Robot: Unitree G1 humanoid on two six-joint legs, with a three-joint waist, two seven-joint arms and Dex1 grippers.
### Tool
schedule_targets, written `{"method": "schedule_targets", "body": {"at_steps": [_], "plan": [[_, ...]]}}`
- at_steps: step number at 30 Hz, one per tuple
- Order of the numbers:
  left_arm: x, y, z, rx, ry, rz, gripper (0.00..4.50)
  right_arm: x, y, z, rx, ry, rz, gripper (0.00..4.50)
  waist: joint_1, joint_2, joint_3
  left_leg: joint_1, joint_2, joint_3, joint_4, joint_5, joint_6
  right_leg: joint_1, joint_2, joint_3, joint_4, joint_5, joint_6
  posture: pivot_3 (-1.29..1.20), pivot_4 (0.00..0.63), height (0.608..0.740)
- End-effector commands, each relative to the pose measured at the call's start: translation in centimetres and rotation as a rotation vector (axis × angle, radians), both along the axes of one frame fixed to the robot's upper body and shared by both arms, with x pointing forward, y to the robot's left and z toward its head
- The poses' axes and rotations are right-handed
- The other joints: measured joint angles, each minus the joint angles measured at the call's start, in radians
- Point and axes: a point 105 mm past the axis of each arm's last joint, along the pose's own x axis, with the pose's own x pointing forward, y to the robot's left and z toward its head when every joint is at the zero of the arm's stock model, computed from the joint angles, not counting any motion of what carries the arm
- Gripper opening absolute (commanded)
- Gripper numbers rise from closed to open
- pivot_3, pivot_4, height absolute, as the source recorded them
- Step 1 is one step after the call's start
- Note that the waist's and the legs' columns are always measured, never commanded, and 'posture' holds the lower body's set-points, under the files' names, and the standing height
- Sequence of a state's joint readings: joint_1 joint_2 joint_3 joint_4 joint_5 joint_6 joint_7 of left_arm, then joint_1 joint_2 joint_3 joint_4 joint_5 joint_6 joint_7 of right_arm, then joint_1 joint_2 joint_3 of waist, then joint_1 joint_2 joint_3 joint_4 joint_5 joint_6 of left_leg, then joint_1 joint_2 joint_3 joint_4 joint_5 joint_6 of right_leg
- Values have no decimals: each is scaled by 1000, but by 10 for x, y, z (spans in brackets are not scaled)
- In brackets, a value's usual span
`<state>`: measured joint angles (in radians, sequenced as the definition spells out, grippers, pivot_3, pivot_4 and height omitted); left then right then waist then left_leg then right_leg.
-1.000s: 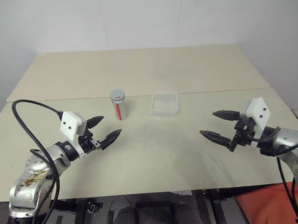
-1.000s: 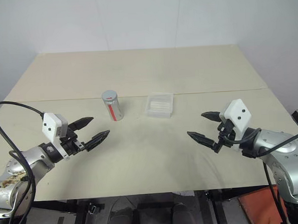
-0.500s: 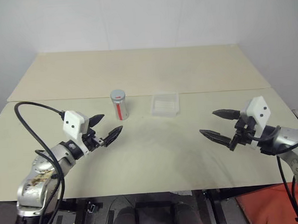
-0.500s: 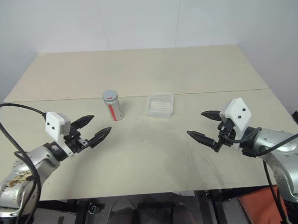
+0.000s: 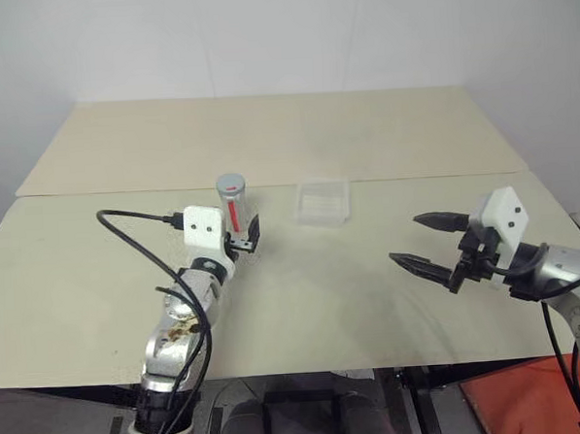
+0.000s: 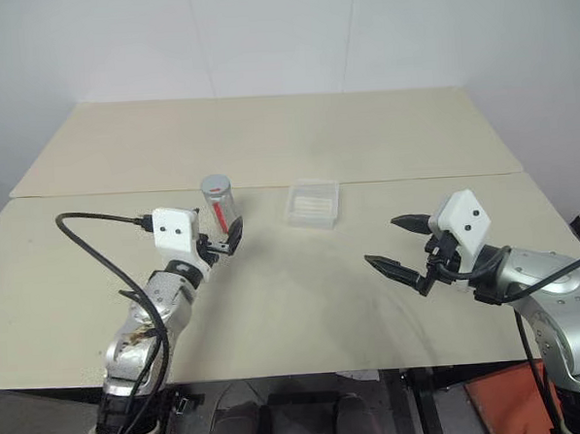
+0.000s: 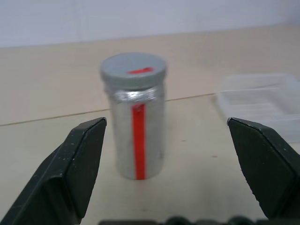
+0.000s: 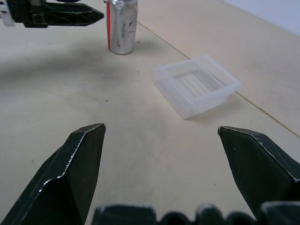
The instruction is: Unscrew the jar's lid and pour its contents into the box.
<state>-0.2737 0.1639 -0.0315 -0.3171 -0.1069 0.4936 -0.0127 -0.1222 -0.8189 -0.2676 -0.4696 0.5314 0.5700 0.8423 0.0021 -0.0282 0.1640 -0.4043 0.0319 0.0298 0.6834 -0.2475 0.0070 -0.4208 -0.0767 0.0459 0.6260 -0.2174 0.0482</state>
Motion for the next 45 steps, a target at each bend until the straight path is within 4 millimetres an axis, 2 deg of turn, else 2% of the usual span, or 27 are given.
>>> {"method": "schedule_targets", "body": {"at_steps": [1, 6, 16, 30, 33, 37, 38, 45], "plan": [[7, 0, 15, 15, -65, 66, 4500, -1, -2, 17, -18, -79, 4, 4451, 2, 0, 0, 0, 0, 0, 0, 0, 0, 0, 0, 0, 0, 0, 0, 0, 150, 740], [16, -9, 14, 22, -68, 59, 4500, -2, -1, 18, -19, -84, 8, 4451, 6, 0, 0, 0, -1, 0, 0, 0, 0, 0, 0, 0, 0, 0, 0, 0, 150, 740], [35, -8, 16, 10, -77, 111, 4500, -4, 0, 19, -22, -93, 14, 4451, 8, 0, 0, 0, -1, 0, 0, 0, 0, 0, 0, 0, 0, 0, 0, 0, 150, 740], [67, -23, 14, -15, -76, 99, 4500, -7, 3, 22, -17, -107, 15, 4451, 9, 0, 0, -1, -1, 0, 1, 0, 0, 0, 0, 0, 0, 0, 1, 0, 150, 740], [72, -24, 14, -17, -82, 111, 3859, -8, 3, 22, -14, -107, 13, 4500, 10, 0, 0, -1, -1, 0, 1, 0, 0, 0, 0, 0, -1, 0, 1, 0, 150, 740], [79, -23, 14, -15, -85, 129, 2588, -10, 2, 23, -12, -107, 13, 4500, 10, -1, 0, -1, -1, 0, 1, 0, 0, 0, 0, 0, -1, 0, 1, 0, 150, 740], [80, -22, 14, -20, -83, 127, 2417, -10, 2, 23, -9, -107, 10, 4500, 10, 0, 0, -1, -1, 0, 1, 0, 0, 0, 0, 0, -1, 0, 1, 0, 150, 740], [82, -20, 17, -23, -95, 98, 2418, -14, 3, 25, 5, -107, 7, 4500, 9, 0, 0, -1, -1, 0, 1, 0, 0, 0, 0, 0, 0, 0, 1, 0, 150, 740]]}}
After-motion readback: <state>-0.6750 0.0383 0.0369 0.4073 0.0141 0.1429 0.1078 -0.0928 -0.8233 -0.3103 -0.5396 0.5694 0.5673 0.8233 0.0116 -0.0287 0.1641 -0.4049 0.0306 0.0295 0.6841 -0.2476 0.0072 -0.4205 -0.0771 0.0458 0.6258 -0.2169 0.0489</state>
